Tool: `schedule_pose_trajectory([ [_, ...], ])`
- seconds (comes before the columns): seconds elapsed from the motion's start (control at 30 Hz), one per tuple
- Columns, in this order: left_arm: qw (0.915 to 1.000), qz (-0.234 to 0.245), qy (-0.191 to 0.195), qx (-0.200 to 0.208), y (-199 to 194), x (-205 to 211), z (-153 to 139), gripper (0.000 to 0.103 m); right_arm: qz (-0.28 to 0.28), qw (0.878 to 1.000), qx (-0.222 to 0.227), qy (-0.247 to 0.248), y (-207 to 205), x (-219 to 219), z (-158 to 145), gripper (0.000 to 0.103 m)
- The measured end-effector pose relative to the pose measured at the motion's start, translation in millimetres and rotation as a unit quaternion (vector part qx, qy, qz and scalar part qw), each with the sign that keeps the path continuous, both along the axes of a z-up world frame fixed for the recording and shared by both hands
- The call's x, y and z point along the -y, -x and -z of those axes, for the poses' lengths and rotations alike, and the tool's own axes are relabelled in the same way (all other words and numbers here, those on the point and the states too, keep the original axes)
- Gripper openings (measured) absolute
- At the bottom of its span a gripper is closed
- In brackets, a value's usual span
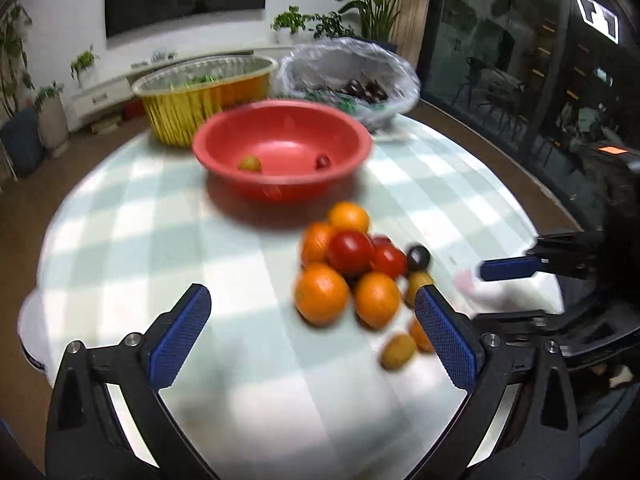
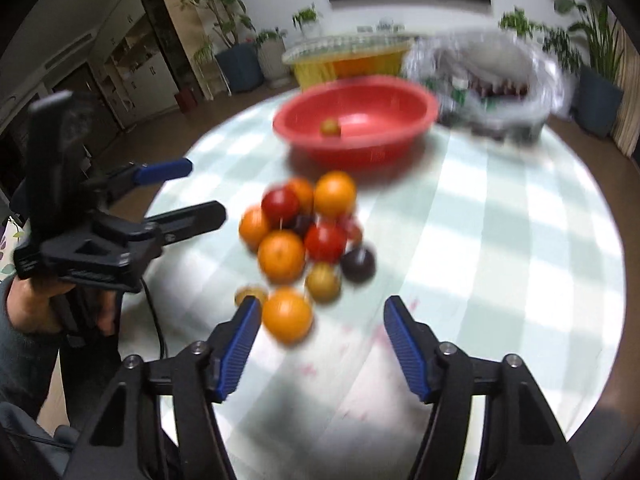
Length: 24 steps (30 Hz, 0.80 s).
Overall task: Organize fruits
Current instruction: 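Withdraw both open tools from the bowl back toward the fruit pile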
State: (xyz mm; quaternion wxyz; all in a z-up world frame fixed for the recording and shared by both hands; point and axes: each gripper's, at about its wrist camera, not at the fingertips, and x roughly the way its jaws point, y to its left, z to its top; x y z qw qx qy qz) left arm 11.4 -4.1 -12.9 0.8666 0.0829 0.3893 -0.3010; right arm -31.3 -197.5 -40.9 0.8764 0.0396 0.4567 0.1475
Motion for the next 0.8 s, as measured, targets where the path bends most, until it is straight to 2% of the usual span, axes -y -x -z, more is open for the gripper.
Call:
schedule_pose_trajectory([
  [0.1,0.9996,-0.004,-0.007,-0.027,7.8,-4.9,12.7,0.103,-0.018,1.000,-0.003,0.019,2.8,-10.9,5.7,0.061],
  [0.2,0.9990,-0.003,-0.005,-0.045,5.5,-9.9,18.4,0.103,-0.034,0.999,-0.004,0.012,5.6,-17.0,8.9,0.060],
  [0.37,0.9985,0.011,-0.010,-0.052,0.9,-12.0,15.9,0.103,-0.028,0.999,-0.031,-0.006,-1.6,-16.3,23.7,0.053],
  [0.6,0.9959,0.050,-0.044,-0.061,4.9,1.5,21.4,0.103,-0.034,0.999,-0.030,-0.015,-5.5,-14.7,25.3,0.049],
  [0.8,0.9940,0.065,-0.055,-0.069,5.0,7.7,25.1,0.103,-0.048,0.998,-0.032,-0.017,-9.9,-21.0,25.6,0.046],
])
